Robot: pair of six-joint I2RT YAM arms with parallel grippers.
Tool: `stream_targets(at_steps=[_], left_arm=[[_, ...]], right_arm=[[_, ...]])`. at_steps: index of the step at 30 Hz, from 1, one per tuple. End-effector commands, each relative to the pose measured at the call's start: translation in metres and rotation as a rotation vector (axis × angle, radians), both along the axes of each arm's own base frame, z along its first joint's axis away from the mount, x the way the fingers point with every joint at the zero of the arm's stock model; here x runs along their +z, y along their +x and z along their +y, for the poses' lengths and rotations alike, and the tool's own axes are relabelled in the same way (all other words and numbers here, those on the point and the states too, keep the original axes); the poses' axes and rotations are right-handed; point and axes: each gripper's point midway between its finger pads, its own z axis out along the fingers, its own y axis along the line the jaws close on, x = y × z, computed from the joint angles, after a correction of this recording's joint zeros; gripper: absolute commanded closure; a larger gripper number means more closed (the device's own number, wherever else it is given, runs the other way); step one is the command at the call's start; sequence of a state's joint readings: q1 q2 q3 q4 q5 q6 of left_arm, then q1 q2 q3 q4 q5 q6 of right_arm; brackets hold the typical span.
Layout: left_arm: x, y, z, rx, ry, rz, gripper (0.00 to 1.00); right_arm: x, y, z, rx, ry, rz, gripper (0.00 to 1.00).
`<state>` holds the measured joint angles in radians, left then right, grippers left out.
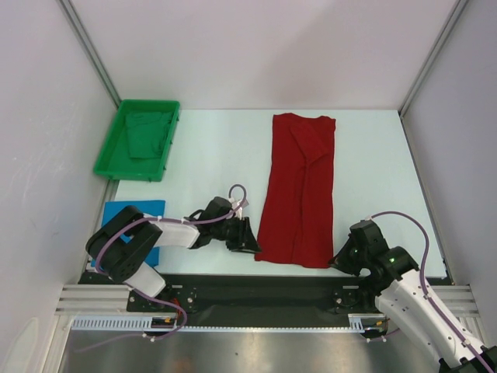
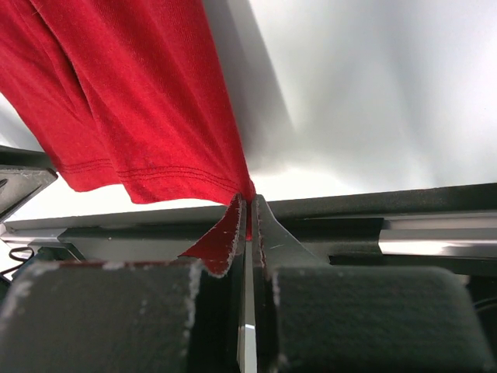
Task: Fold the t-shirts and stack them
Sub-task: Fold the tshirt
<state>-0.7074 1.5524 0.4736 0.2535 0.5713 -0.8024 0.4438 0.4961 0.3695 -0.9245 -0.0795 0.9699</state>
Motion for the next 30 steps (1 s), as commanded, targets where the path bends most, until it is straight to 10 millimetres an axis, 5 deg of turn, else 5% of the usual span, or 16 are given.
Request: stream_targets(at_steps=[1, 9, 30], left_arm=[[-0.024, -0.007, 0.011, 0.019, 0.092, 0.017, 0.64], [-0.025, -0.011, 0.011, 0.009, 0.088, 0.022, 1.0], [0.02, -0.007, -0.002, 0.009, -0.02, -0.044, 1.0]], right_arm=[[0.0, -0.006, -0.002, 0.008, -0.009, 0.019, 1.0], [0.0, -0.005, -0.002, 0.006, -0.01, 0.011, 1.0], [0.001, -0.004, 0.0, -0.008, 0.011, 0.003, 1.0]])
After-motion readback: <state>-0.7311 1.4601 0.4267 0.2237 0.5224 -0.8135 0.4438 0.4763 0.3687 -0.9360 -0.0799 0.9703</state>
